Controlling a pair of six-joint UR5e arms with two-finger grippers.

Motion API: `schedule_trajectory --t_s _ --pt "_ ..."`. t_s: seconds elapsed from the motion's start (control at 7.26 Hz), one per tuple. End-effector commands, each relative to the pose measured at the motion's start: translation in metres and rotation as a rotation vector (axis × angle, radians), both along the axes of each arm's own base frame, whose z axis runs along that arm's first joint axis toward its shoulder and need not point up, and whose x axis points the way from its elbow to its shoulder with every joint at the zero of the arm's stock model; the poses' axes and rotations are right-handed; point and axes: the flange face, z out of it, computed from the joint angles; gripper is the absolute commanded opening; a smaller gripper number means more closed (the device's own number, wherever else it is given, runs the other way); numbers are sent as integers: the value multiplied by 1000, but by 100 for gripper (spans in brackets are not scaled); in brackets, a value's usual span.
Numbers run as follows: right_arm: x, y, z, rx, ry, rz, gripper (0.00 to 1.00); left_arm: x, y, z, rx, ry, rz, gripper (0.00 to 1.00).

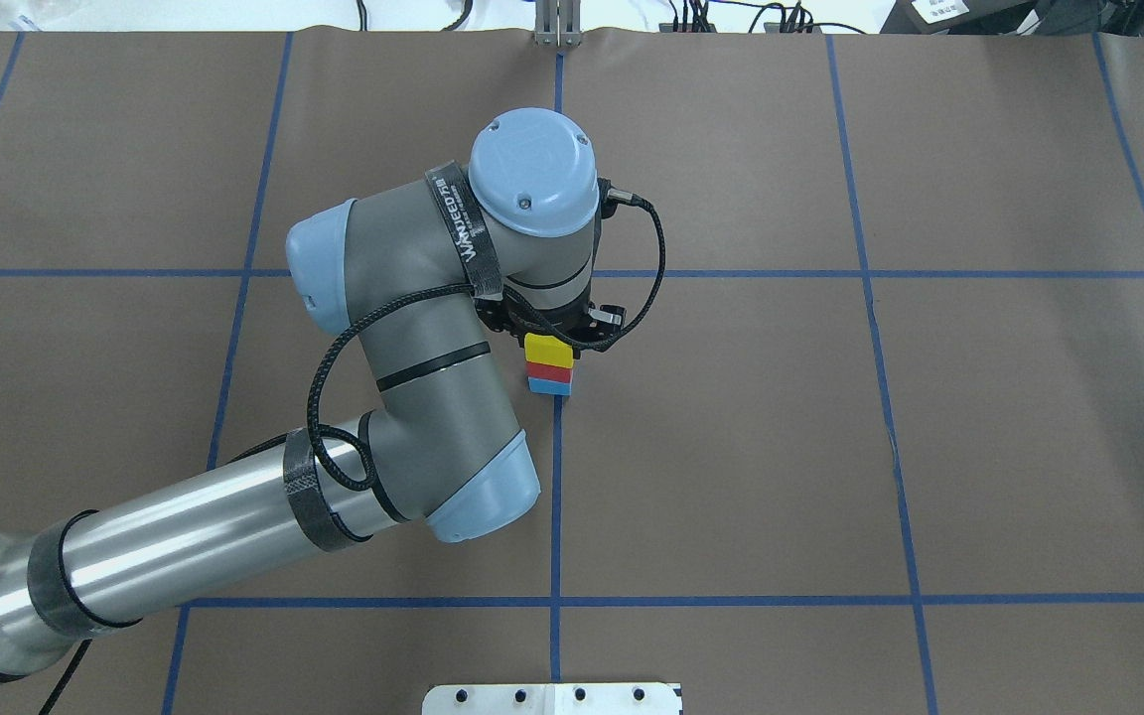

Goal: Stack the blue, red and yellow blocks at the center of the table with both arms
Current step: 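Lower the yellow block onto the red block and open the left gripper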

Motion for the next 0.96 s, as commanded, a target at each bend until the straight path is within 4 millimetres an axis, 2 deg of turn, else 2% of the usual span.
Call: schedule_trajectory --t_s 0.0,0.28,0.69,0.83 --pt "0 0 1 -3 0 1 100 0 0 1 1 -1 1 37" --pt "0 -1 0 -2 0 1 100 0 0 1 1 -1 1 40" --pt "0 -1 0 -2 0 1 100 0 0 2 1 -1 1 73" --pt "0 -1 0 -2 0 1 100 0 0 2 -1 -1 0 88"
